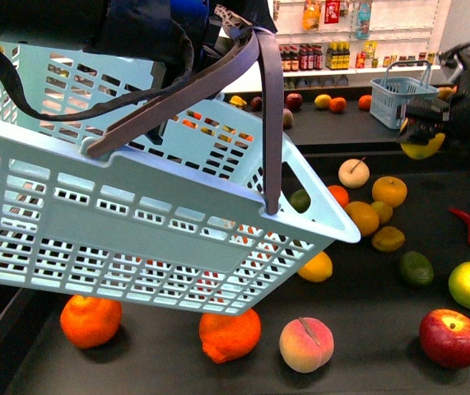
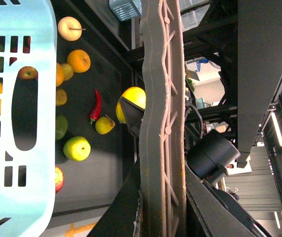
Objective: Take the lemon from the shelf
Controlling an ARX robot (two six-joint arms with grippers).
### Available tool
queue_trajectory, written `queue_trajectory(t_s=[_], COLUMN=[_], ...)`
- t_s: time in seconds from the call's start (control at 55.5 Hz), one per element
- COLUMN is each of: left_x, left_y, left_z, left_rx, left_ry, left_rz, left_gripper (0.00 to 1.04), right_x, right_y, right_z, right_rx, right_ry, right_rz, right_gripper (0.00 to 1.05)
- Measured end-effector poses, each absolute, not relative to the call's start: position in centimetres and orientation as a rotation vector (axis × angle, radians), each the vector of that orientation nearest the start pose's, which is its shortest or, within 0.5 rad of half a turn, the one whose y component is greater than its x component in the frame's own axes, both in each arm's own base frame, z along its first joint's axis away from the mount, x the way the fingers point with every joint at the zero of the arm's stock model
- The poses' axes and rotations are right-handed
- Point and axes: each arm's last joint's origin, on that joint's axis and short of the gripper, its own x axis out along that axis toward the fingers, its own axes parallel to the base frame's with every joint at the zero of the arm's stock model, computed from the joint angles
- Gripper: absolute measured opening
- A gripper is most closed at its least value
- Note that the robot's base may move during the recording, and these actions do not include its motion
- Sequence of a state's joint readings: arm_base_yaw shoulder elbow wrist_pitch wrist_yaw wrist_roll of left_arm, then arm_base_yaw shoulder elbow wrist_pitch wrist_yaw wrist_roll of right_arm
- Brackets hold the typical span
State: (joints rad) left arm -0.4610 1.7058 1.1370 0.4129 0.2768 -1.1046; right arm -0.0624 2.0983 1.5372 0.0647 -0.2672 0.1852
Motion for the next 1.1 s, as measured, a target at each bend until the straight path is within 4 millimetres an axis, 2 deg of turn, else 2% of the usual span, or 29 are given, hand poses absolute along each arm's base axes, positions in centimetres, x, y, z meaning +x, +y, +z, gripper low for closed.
queue_trajectory(t_s=[0.072,0.198,0.27,0.378,0.558,0.666,0.937,1.099], left_x=[34.5,34.5,34.5,34.5,34.5,34.5,34.5,34.5], left_y=[-18.0,-18.0,-18.0,-18.0,-18.0,-17.9,-17.9,-17.9], left_z=[26.9,26.9,26.9,26.9,26.9,26.9,26.9,26.8], left_rx=[-1.035,-1.035,-1.035,-1.035,-1.036,-1.028,-1.028,-1.030], left_ry=[0.547,0.547,0.547,0.547,0.547,0.542,0.544,0.545], left_rz=[-0.570,-0.570,-0.570,-0.570,-0.569,-0.566,-0.567,-0.564], left_gripper=[0.13,0.13,0.13,0.13,0.13,0.13,0.13,0.13], right_x=[46.2,42.5,41.0,40.3,39.8,39.7,39.7,39.8], right_y=[-0.4,4.7,6.8,8.5,10.7,11.4,11.1,10.5], right_z=[21.9,24.3,25.1,24.8,22.4,21.9,21.8,22.0], right_rx=[0.283,0.319,0.311,0.301,0.276,0.276,0.270,0.272], right_ry=[0.509,0.520,0.526,0.554,0.629,0.643,0.633,0.625], right_rz=[0.232,0.443,0.527,0.566,0.602,0.609,0.636,0.641], right_gripper=[0.54,0.54,0.54,0.54,0.54,0.54,0.98,0.97])
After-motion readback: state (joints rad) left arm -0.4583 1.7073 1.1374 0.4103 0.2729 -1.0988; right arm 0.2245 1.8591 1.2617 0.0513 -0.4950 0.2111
